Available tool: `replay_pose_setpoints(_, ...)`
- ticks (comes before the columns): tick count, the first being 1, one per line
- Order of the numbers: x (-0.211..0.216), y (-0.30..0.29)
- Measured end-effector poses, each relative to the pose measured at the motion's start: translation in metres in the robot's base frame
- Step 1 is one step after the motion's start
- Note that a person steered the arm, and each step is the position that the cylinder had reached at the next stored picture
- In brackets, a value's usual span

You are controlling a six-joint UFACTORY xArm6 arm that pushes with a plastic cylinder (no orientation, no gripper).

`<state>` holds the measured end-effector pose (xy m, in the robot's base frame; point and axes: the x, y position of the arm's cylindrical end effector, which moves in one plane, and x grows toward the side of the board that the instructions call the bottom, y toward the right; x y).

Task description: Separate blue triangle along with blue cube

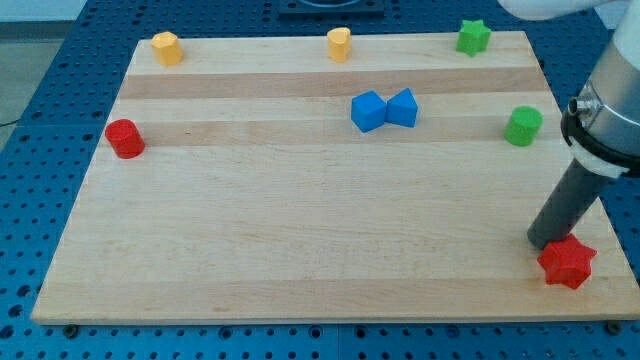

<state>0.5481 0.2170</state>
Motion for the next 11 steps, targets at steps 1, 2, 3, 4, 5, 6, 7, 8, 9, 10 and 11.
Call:
replay_pose_setpoints(1,0.0,-0.003)
replay_pose_setpoints(2,0.0,-0.003)
replay_pose_setpoints(3,0.0,-0.018)
replay_pose_setpoints(4,0.001,-0.044)
replay_pose_setpoints(5,-0.01,-0.074)
replay_pose_setpoints(6,-0.082,-0.078)
replay_pose_setpoints(7,-0.086,-0.076)
replay_pose_setpoints(8,-0.087,-0.077)
replay_pose_setpoints(9,-0.106,-0.066)
replay_pose_setpoints(10,-0.144,-0.052)
replay_pose_setpoints(11,-0.185,-0.052)
